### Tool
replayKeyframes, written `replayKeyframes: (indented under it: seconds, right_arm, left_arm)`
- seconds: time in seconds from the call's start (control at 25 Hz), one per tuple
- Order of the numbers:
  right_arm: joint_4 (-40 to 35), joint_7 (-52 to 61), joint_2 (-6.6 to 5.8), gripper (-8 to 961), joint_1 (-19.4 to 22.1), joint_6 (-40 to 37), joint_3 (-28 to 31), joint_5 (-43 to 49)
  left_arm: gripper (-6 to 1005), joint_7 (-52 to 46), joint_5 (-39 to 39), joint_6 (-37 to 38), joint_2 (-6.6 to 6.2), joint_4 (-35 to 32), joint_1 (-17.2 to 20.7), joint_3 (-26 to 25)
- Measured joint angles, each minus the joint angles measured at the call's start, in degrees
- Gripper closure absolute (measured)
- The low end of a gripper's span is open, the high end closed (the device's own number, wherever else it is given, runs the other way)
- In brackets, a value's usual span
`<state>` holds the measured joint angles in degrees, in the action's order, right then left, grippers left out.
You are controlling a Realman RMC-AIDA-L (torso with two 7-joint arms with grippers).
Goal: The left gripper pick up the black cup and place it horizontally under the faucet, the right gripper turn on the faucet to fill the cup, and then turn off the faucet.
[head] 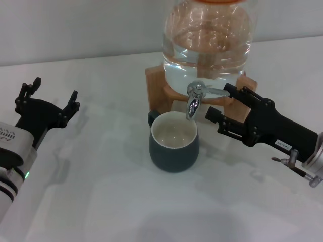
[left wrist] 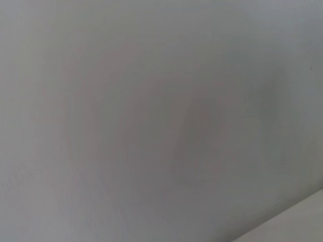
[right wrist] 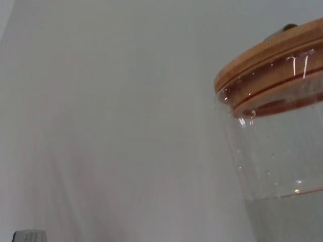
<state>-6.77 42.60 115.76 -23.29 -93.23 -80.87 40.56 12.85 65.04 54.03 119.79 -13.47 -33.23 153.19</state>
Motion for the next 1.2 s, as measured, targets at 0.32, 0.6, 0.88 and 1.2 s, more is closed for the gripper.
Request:
replayKeyframes:
  seconds: [0.32,0.6,0.88,1.2]
  right_arm:
    - [0.0,0.5,0.03,85,0.0,-0.56,-1.25,-0.03]
    - [0.0,1.14,0.1,85,0.0,-1.0,-2.45,-0.08]
    - [-0.06,1.25,0.18,85,0.0,-2.32,-2.75,-0.08]
    - [-0.7,1.86,0.38,85,-0.42,-2.39,-4.41,-0.2]
  left_arm:
    - [118,-0.01,-0.68,-0.05,0.0,0.01,-0.09,0.0]
    - [119,-0.02,-0.72,-0.07,0.0,-0.19,0.06,0.0]
    - [119,-0.02,-0.79,-0.15,0.09,-0.23,0.21,0.0]
    - [119,-0.02,-0.8,-0.16,0.09,-0.19,0.27,0.0]
